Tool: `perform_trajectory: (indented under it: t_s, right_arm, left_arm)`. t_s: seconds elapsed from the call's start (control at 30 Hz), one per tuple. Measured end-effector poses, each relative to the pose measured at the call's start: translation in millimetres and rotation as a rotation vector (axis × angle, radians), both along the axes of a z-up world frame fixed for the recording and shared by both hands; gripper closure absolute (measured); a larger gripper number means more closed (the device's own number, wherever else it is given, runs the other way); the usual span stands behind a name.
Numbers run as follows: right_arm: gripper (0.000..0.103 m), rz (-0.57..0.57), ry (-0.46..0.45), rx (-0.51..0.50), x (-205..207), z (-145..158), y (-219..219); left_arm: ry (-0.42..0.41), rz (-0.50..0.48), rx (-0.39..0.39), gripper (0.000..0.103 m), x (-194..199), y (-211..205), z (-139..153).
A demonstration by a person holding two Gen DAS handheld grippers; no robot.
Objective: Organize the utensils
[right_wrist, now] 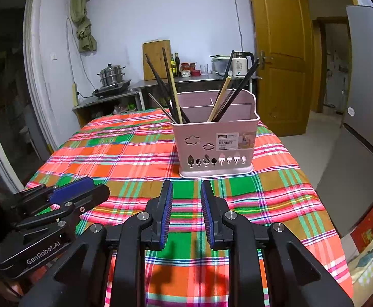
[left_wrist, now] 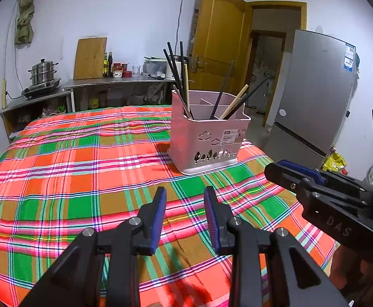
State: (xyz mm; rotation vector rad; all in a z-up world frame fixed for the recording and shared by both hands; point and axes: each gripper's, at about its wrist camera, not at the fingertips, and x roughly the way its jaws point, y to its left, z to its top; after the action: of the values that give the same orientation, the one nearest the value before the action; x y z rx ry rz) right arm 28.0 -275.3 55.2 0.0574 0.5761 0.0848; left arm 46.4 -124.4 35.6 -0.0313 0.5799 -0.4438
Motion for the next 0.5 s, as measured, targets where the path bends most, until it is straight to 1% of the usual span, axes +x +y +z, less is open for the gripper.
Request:
perform_trajectory:
  t_s: [0.2,0.5]
  right_arm:
    - [0.08,0.001,-0.003,-0.003,0.5,-0.1,0.6]
    - [0.08,0.002,-0.005,-0.004,0.7,0.8,0.9]
  left_arm:
    - [-0.007,-0.004,-0.006,0.064,-1.2,-0.4,2.2]
    - [-0.013,-0.006,-0.007,0.061,-3.3,-1.0,3.4]
